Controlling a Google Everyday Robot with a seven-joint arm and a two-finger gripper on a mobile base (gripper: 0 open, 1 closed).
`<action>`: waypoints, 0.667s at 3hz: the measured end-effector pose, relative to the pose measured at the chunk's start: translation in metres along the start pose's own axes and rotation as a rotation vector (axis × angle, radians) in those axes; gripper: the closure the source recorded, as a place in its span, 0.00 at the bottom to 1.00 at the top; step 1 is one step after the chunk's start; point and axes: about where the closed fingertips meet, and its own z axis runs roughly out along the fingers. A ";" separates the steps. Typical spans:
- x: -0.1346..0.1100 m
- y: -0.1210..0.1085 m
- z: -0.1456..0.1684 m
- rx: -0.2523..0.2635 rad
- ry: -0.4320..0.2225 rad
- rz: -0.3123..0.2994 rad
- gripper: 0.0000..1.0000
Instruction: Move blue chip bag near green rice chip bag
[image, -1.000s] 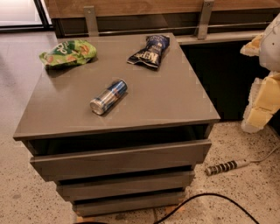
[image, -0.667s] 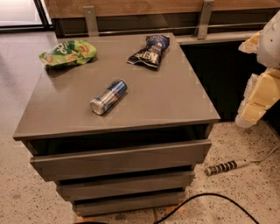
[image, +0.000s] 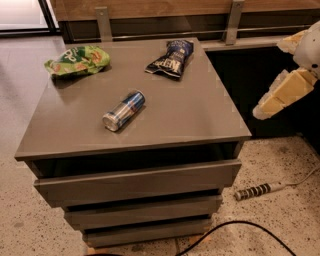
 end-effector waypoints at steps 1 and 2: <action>-0.006 -0.038 0.021 0.061 -0.184 0.076 0.00; -0.010 -0.068 0.046 0.103 -0.305 0.175 0.00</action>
Offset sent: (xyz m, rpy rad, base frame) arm 0.1288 -0.0139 -0.0255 0.5061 -0.1886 -0.2366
